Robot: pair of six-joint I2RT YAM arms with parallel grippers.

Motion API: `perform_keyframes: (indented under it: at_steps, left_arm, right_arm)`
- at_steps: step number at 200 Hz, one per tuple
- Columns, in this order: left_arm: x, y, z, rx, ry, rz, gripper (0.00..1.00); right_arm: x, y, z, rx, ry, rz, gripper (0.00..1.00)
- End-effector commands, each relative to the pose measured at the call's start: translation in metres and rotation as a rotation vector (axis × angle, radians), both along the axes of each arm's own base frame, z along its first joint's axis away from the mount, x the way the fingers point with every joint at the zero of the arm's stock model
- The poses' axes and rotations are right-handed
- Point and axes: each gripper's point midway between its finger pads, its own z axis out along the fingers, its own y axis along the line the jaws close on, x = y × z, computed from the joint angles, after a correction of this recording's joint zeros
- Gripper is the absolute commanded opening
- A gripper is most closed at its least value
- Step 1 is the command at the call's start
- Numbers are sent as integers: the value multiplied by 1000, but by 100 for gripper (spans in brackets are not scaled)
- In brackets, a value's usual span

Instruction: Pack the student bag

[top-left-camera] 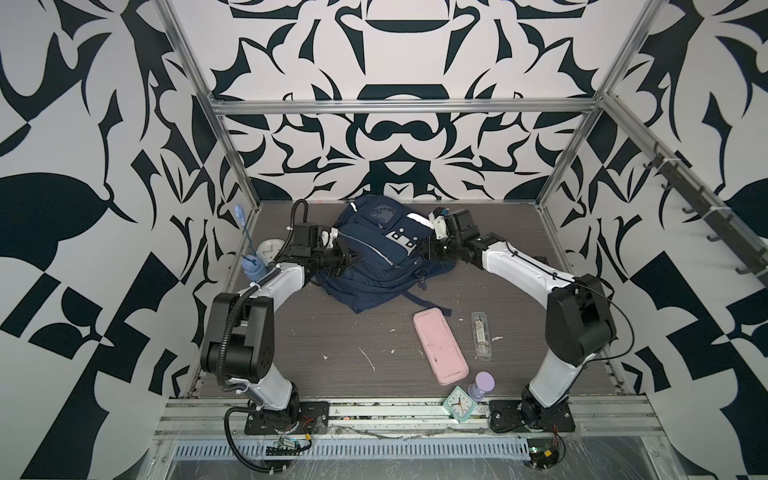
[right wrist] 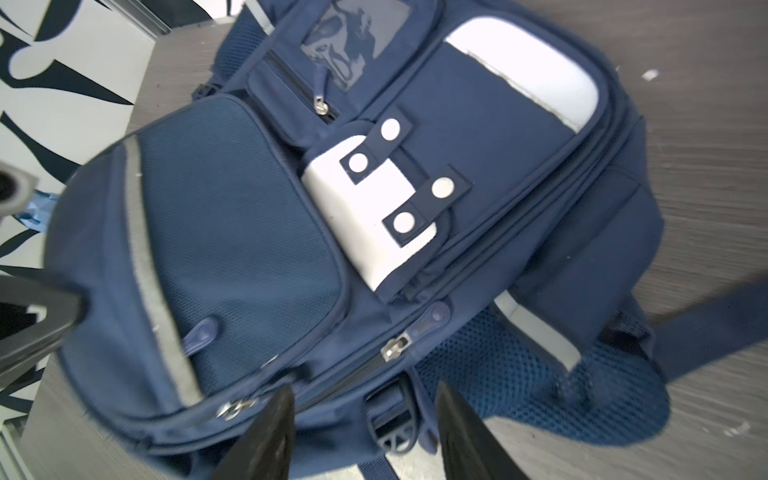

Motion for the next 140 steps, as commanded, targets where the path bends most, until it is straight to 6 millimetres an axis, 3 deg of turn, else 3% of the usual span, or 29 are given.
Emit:
perform_keyframes:
  at_steps: [1,34,140]
  left_arm:
    - [-1,3,22,-30,-95,-23,5]
    - [2,9,20,-56,-83,-19,5]
    - [4,17,10,-61,-55,-20,5]
  right_arm:
    - [10,4,-5,61,39,43,58]
    - [25,12,-22,132,75,88,61]
    - [32,20,-24,157,24,138,58]
